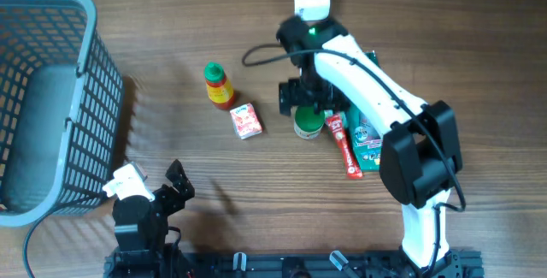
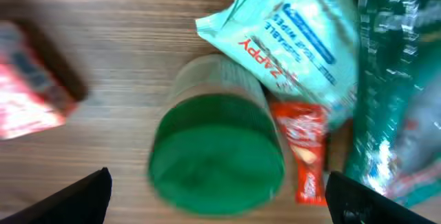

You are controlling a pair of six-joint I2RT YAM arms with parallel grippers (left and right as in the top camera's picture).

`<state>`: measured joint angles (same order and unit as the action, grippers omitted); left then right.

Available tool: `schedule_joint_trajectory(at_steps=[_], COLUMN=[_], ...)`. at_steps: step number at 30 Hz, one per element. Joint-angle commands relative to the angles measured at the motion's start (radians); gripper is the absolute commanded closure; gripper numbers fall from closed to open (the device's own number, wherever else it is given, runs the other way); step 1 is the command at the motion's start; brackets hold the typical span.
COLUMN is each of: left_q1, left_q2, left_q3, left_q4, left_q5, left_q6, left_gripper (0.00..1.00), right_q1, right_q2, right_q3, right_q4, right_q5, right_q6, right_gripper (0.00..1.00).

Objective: Scan the item barcode
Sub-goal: 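Lift the jar and hold its label under the white scanner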

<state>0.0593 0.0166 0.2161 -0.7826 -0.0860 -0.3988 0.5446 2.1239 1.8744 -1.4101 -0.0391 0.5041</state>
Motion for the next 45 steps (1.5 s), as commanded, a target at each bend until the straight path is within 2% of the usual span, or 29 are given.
schedule_joint_trajectory(at_steps=[1, 5, 9, 11, 26, 37, 39, 41, 45], left_q1=[0.001, 0.001, 0.001, 0.001, 0.001, 0.001, 0.001, 0.001, 0.001], left_q2=[-0.002, -0.002, -0.002, -0.002, -0.002, -0.002, -0.002, -0.002, -0.002], left_q3=[-0.005, -0.005, -0.005, -0.005, -0.005, -0.005, -0.005, -0.005, -0.005], left_q4=[-0.001, -0.001, -0.001, -0.001, -0.001, -0.001, -0.001, -0.001, -0.001], left_q5=[-0.017, -0.017, -0.017, -0.017, -0.017, -0.017, -0.017, -0.017, -0.017], left_q6=[0.001, 0.001, 0.001, 0.001, 0.001, 0.001, 0.001, 0.001, 0.001], left_gripper=[0.0, 0.0, 0.0, 0.0, 0.0, 0.0, 0.0, 0.0, 0.0], right_q1=[-0.005, -0.01, -0.021, -0.021, -0.022, -0.022, -0.022, -0.022, -0.034], right_q2=[-0.026, -0.023, -0.022, -0.022, -0.02, -0.02, -0.02, -0.02, -0.025], right_q3=[0.094, 0.1, 0.075, 0.047, -0.242, -0.382, -0.395, -0.395, -0.357], right_q4=[-0.035, -0.008, -0.043, -0.022, 0.28, 0.398, 0.403, 0.403, 0.37], right_q5=[0.028, 0.01, 0.021, 0.036, 0.027, -0.029, -0.034, -0.036, -0.138], right_q6=[0.13, 0.249, 0.51, 0.575, 0.605, 0.624, 0.624, 0.62, 0.469], right_gripper=[0.0, 0.0, 0.0, 0.0, 0.02, 0.23, 0.36, 0.43, 0.6])
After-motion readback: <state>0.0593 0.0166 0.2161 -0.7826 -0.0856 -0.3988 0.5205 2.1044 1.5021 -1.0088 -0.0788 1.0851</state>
